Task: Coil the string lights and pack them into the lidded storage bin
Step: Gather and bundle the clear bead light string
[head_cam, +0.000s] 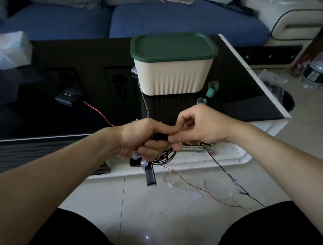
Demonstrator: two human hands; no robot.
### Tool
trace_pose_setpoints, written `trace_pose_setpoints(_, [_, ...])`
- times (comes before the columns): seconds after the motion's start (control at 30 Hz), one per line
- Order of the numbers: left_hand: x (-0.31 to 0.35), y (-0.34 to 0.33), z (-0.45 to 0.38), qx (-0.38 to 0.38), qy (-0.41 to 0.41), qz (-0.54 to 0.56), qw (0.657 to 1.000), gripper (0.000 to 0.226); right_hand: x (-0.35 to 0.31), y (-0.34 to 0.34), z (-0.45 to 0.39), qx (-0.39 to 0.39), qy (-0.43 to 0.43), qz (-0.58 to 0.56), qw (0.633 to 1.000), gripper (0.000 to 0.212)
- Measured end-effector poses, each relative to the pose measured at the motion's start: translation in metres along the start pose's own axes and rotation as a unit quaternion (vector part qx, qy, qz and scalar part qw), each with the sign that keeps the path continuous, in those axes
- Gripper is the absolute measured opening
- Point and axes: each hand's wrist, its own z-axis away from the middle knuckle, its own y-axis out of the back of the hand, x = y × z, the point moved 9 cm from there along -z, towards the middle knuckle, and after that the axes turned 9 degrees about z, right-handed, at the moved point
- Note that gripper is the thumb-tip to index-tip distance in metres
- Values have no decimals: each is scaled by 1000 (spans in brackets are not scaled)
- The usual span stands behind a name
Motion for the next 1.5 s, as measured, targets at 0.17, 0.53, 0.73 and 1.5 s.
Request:
trace_pose_setpoints(0.17, [-1,3,2,30,-16,33,999,32,14,-6,7,-77,-18,-70,994,41])
trace_pose_setpoints(0.53, [6,7,4,42,-39,105,993,33,5,1,5,34,-1,-142,989,5])
trace_pose_setpoints(0.73, [6,2,1,49,-54,60,995,47,7,-2,6,2,-6,-150,989,4])
trace_pose_setpoints(1.5, [8,13,-4,124,-71,154,978,37,12,12,-6,104,30,-63,992,17])
